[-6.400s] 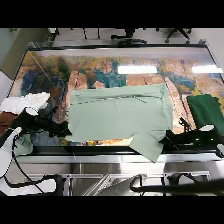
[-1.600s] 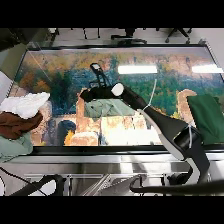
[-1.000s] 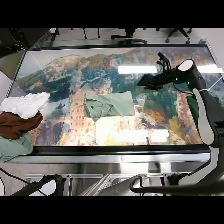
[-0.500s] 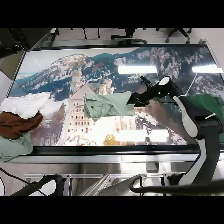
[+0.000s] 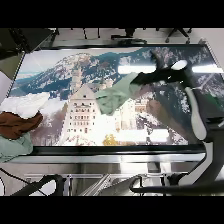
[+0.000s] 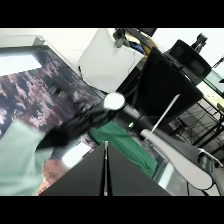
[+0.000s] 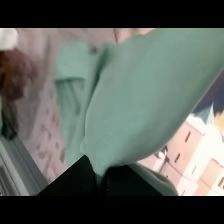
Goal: Fold the shirts.
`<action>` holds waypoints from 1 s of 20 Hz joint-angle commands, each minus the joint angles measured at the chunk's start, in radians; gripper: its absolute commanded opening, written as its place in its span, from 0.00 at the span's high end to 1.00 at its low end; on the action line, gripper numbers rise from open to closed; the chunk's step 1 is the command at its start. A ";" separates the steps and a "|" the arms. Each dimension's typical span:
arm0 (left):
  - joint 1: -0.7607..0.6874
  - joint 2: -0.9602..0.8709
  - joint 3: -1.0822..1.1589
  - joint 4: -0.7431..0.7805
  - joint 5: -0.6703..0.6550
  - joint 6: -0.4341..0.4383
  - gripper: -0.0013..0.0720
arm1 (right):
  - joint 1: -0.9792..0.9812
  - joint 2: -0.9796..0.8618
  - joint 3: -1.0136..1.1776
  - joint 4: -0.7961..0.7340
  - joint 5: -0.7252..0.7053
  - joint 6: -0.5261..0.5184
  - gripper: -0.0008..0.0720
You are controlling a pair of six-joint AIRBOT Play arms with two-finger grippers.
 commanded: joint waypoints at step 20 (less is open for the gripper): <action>0.001 0.001 0.000 0.000 -0.091 0.002 0.96 | -0.815 0.226 0.162 -0.777 0.540 0.745 0.97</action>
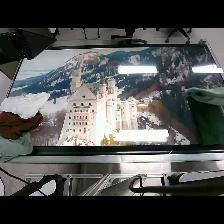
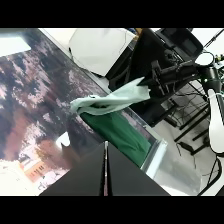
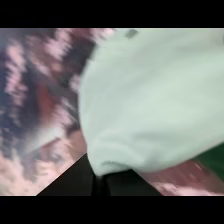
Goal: Fold the shirts.
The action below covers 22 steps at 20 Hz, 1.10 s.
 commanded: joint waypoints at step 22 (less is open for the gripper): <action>-0.001 0.000 0.000 0.001 0.002 -0.002 0.96 | 0.018 0.103 -0.298 -0.137 -0.102 -0.106 0.86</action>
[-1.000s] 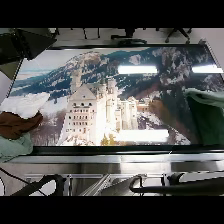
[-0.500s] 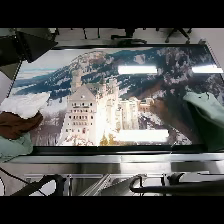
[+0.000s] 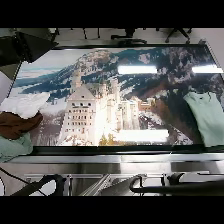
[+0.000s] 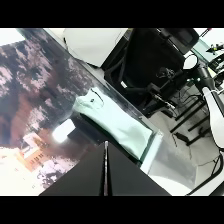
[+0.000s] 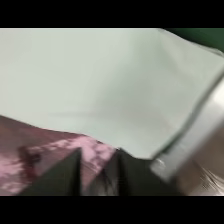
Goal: Fold the shirts.
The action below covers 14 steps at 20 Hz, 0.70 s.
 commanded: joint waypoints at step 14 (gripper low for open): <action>-0.216 0.332 -0.748 0.351 0.242 -0.014 0.96 | 0.564 0.353 -0.667 0.297 -0.426 -0.283 0.97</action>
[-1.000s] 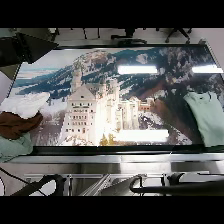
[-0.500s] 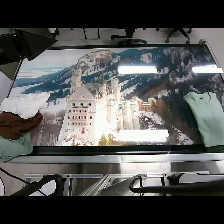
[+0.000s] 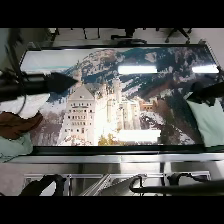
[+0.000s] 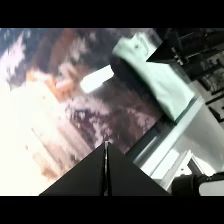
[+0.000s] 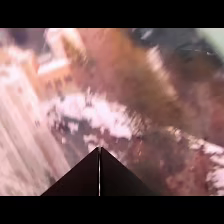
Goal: Fold the shirts.
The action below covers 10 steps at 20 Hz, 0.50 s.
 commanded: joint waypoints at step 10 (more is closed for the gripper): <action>-0.082 0.317 -0.578 0.061 0.150 -0.002 0.96 | 0.219 0.322 -0.491 0.009 -0.190 -0.043 0.97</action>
